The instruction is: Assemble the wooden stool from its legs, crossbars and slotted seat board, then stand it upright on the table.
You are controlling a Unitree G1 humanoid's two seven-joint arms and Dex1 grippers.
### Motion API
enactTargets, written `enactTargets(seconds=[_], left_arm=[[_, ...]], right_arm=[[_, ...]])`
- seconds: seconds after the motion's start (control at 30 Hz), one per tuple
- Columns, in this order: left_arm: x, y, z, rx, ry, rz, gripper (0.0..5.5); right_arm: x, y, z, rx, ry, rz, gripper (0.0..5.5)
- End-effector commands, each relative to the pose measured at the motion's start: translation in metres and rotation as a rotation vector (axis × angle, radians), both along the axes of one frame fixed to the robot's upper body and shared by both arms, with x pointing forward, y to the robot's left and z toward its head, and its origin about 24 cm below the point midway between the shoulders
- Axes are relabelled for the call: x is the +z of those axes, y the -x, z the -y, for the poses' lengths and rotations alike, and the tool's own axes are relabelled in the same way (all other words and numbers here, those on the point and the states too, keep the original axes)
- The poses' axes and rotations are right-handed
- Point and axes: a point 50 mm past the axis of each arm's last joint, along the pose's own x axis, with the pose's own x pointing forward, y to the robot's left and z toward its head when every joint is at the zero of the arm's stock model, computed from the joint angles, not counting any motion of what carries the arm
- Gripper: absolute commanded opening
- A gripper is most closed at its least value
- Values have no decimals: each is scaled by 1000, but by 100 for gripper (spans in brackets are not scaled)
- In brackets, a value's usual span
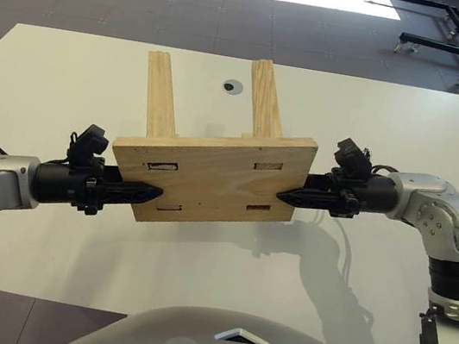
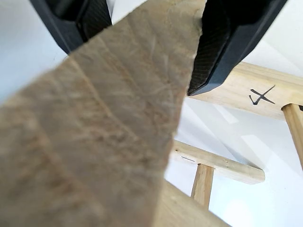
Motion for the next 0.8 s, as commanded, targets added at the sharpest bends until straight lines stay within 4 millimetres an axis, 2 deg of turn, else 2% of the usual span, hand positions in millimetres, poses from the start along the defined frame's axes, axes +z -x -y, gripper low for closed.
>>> enactTargets(seconds=[0.03, 0.23, 0.43, 0.6, 0.8], left_arm=[[8, -3, 23, -101, 179, -37, 222], [7, -9, 20, -66, 227, -83, 222], [9, -28, 15, 37, 289, -106, 222], [15, -46, 13, 137, 344, -120, 222], [19, -52, 14, 195, 364, -129, 222]], right_arm=[[10, 12, -48, 212, -142, -105, 173], [26, 4, -54, 200, -234, -205, 173], [44, -5, -62, 189, -315, -295, 173], [44, -13, -65, 148, -347, -354, 173], [43, -17, -68, 99, -365, -388, 173]])
